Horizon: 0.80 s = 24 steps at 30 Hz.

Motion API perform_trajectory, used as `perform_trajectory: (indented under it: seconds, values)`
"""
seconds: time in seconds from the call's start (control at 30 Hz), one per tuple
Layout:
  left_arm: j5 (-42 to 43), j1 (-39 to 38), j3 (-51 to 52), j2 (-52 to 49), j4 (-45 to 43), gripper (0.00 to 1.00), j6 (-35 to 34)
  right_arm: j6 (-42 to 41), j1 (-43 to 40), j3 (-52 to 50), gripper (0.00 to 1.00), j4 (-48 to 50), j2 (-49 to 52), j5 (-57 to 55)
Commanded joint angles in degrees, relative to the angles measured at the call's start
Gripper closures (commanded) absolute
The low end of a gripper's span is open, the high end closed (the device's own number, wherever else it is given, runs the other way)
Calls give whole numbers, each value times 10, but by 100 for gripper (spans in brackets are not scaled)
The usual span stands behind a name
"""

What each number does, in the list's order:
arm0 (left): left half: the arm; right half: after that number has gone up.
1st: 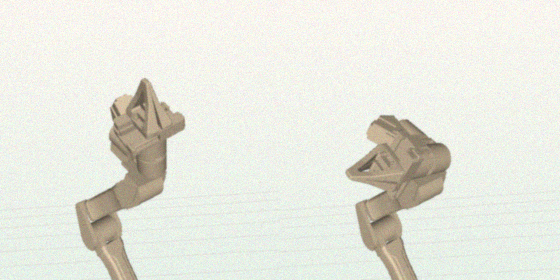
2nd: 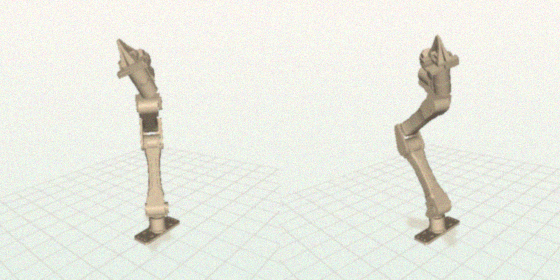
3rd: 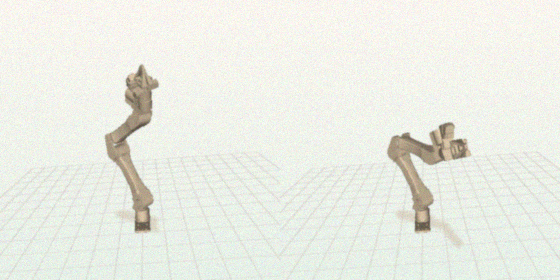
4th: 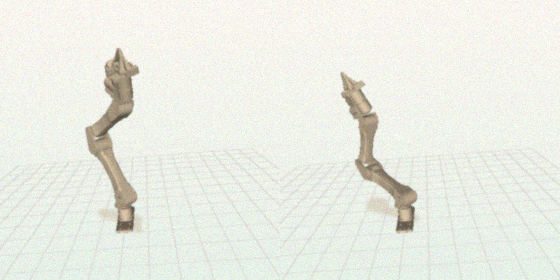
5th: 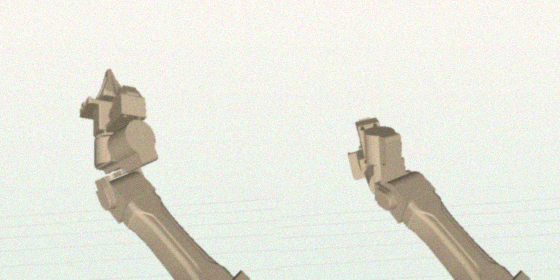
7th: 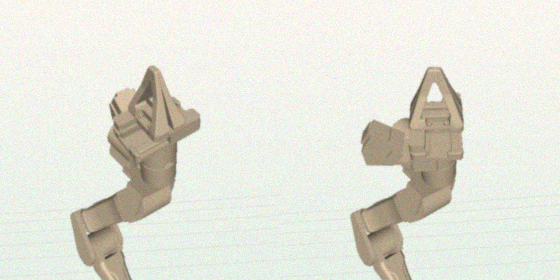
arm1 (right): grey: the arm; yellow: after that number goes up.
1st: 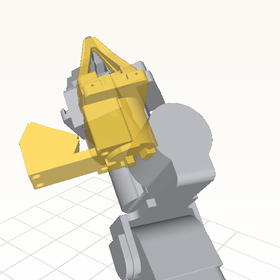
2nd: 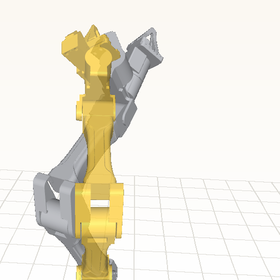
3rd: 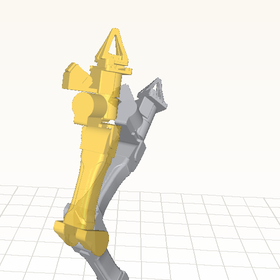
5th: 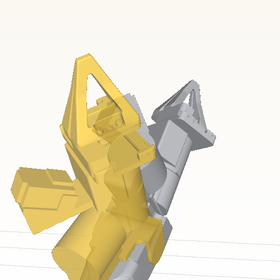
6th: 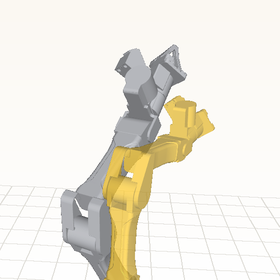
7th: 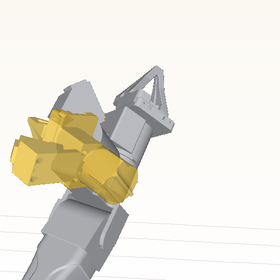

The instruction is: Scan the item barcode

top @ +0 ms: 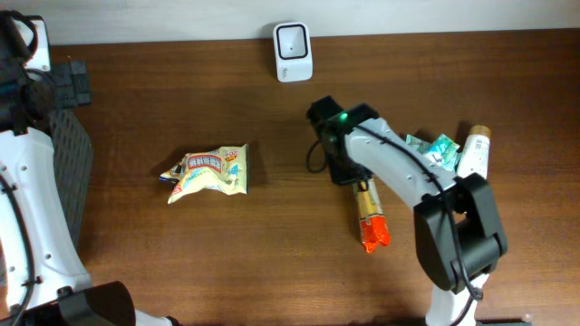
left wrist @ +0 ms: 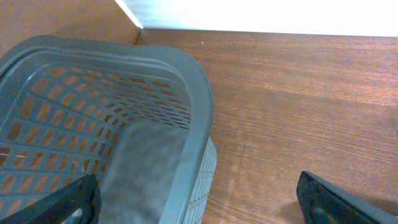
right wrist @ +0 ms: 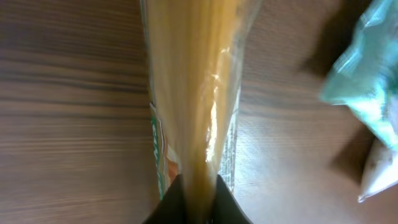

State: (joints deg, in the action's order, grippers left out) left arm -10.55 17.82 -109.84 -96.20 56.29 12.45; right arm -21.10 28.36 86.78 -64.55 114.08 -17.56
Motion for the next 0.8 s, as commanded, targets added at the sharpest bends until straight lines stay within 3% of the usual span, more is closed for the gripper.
perform_trajectory:
  seconds: [0.0,0.1,0.17,0.23,0.4,0.43,0.47,0.53,0.57,0.67,0.77]
  values:
    - [2,2,-7,7,-1,1,5,-1,56,21,78,42,-3,10]
    - [2,2,-7,7,-1,1,5,29,107,21,75,98,-3,117]
    - [2,2,-7,7,-1,1,5,59,122,21,60,97,-3,127]
    - [2,2,-7,7,-1,1,5,57,111,21,60,82,-9,124]
    - [2,2,-7,7,-1,1,5,46,-45,67,60,12,-56,156]
    - [2,2,-7,7,-1,1,5,47,-81,68,60,6,-56,181]
    - [2,2,-7,7,-1,1,5,91,-147,59,60,-6,-49,274]
    - [2,2,-7,7,-1,1,5,117,-192,32,59,-4,-35,320]
    - [2,2,-7,7,-1,1,5,117,-202,15,60,1,-31,319]
    - [2,2,-7,7,-1,1,5,117,-212,-48,80,44,-23,262]
    - [2,2,-7,7,-1,1,5,117,-191,-80,86,86,-23,250]
